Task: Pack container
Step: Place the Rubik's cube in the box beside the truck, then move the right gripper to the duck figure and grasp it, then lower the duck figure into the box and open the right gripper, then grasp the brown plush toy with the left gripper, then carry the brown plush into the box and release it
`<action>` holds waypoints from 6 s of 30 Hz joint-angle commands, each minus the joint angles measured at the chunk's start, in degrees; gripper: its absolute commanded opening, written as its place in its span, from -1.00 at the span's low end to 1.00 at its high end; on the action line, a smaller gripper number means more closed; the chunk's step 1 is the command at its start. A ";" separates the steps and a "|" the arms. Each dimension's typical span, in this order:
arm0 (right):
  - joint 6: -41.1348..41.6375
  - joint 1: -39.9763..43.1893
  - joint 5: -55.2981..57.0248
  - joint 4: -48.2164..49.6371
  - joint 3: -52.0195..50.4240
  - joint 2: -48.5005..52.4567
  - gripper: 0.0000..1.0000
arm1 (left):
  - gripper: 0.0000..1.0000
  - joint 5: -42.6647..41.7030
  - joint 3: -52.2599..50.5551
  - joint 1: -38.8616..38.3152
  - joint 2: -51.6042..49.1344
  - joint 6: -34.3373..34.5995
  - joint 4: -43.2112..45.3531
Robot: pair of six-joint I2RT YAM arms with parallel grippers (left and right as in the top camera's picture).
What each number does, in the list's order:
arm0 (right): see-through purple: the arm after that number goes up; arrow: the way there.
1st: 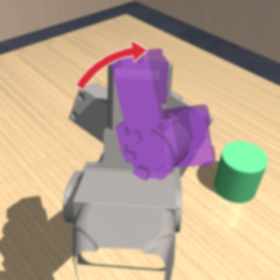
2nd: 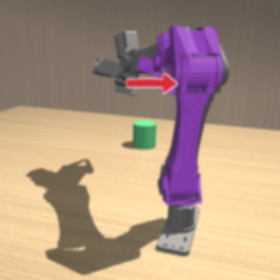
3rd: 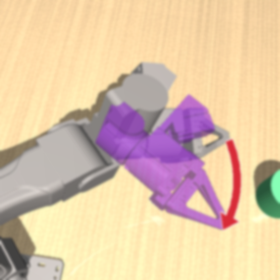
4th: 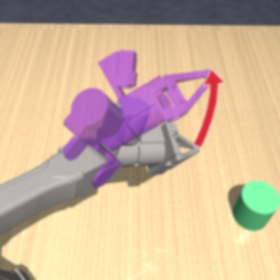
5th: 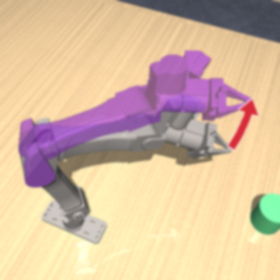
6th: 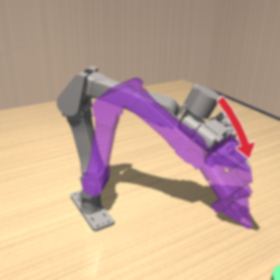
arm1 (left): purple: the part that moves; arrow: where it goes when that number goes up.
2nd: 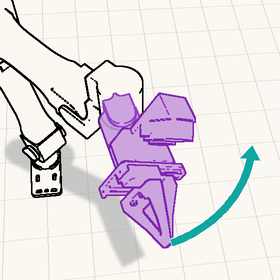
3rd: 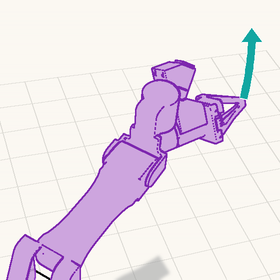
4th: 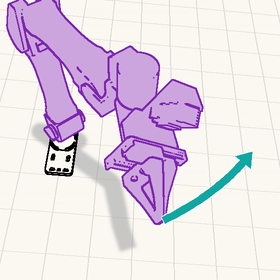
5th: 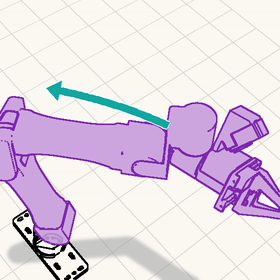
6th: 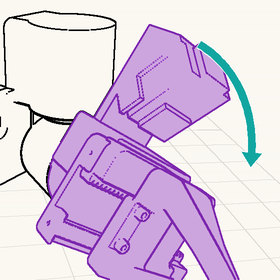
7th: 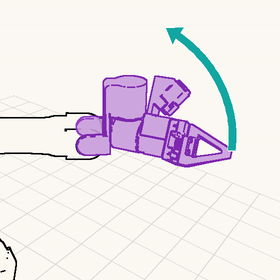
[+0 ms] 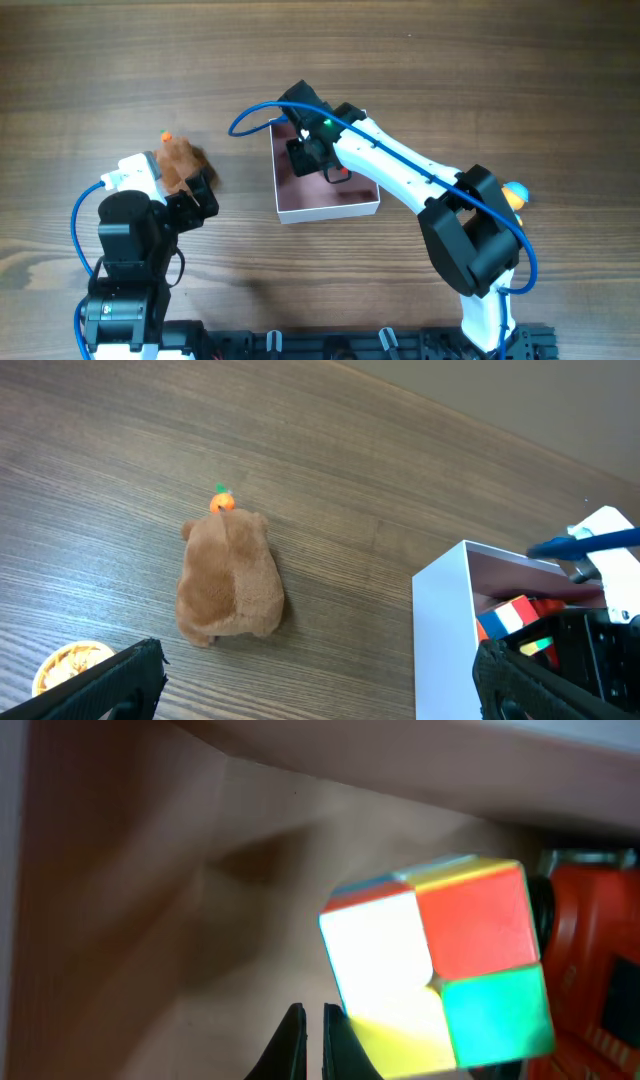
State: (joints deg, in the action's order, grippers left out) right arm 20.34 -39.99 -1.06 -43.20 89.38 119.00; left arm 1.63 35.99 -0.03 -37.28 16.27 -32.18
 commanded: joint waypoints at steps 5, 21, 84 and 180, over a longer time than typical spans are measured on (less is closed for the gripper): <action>0.81 -0.02 5.51 1.70 0.09 1.18 -0.89 | 1.00 0.37 1.31 0.37 0.35 0.70 0.02; -2.10 3.28 12.26 -8.35 7.80 -14.38 -0.35 | 1.00 0.37 1.31 0.37 0.35 0.70 0.00; 5.31 11.26 2.95 -9.53 -2.25 -39.54 -0.91 | 0.99 1.03 1.31 0.37 0.35 0.72 -1.51; -10.27 54.84 -6.51 -23.96 -1.75 -19.23 0.99 | -0.92 -1.18 45.62 -35.04 -50.47 -32.79 -21.14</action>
State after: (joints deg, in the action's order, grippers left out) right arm 10.57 14.94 -6.66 -67.26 87.70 99.44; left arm 0.97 81.95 -29.12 -84.51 -7.81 -53.63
